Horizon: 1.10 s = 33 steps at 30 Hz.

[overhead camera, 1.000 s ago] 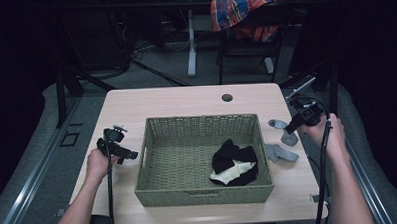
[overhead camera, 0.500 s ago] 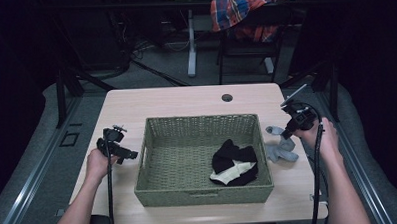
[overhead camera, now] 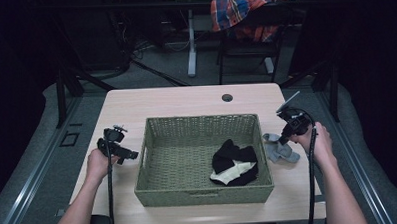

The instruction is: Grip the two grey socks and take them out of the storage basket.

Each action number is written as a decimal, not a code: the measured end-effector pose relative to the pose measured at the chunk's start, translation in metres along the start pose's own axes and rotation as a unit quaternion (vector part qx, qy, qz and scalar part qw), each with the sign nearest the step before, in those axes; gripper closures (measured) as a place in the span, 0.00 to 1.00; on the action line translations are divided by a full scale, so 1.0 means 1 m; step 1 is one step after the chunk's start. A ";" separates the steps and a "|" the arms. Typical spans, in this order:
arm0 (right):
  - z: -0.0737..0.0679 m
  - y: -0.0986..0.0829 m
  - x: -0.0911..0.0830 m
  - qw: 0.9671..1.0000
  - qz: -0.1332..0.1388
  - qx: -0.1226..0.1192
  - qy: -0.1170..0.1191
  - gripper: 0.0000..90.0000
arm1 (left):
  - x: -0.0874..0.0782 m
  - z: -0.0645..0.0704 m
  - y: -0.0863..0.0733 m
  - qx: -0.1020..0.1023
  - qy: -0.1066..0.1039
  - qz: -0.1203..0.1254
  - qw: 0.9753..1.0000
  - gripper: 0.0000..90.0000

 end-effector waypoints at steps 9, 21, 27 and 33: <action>0.003 0.002 0.016 1.000 -0.004 0.006 0.009 0.95 | 0.000 0.000 0.000 0.001 0.000 0.000 1.000 0.00; 0.007 0.003 0.031 1.000 -0.013 0.019 0.014 0.92 | 0.000 0.000 0.000 0.001 0.001 0.001 1.000 0.00; 0.007 0.003 0.034 1.000 -0.024 0.012 0.009 0.91 | 0.000 0.000 0.000 0.001 0.002 0.001 1.000 0.00; 0.008 0.003 0.037 0.999 -0.023 0.020 0.011 0.77 | -0.001 0.000 0.000 0.000 0.002 0.002 1.000 0.00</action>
Point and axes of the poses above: each handheld gripper's, and its own axes: x roughly forward along the jaws, y roughly out of its top, z roughly to its right, the point moved 6 cm from there along x, roughly forward along the jaws, and after that the axes turned 7 degrees about -z, right-handed, at the moved point
